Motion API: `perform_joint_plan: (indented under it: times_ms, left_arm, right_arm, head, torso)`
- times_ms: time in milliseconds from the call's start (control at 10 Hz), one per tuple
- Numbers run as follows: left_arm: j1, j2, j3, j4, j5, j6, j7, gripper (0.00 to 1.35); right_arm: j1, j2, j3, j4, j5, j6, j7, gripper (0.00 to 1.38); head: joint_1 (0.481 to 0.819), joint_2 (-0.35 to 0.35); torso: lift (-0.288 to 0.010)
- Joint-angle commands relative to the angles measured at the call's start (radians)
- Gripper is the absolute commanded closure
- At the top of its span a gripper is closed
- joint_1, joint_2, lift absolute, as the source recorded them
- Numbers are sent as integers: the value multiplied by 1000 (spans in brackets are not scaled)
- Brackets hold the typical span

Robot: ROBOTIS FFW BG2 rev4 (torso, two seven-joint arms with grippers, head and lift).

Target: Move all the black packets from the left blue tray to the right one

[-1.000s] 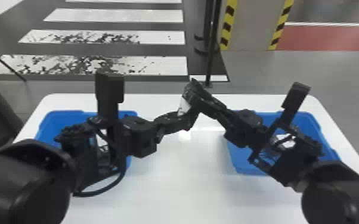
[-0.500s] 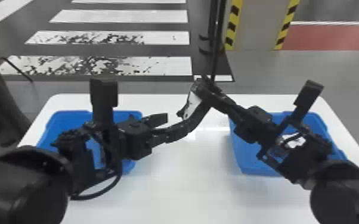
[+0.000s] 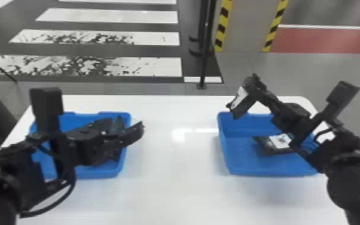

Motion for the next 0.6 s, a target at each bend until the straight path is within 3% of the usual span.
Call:
perform_joint_plan:
  times_ms: [0,200,300,500]
  left_arm:
    - [30,-9,59,-18,-7,0,0,185]
    - [67,-21,131,-60,-21,-2,0,185]
    - [80,-24,157,-72,-26,-7,0,185]
    - [92,-30,187,-72,-46,-27,0,185]
  right_arm:
    - [-7,-18,-24,65,17,-4,-18,1276]
    - [3,-30,-28,138,39,-14,-55,1276]
    - [20,-30,-50,141,85,-16,-87,1177]
    - [79,-30,-82,53,180,-26,-159,249]
  head:
    - [687,-68]
    - [695,-75]
    - [695,-69]
    - [695,-77]
  torso:
    - [-140]
    - [-140]
    - [-140]
    - [-140]
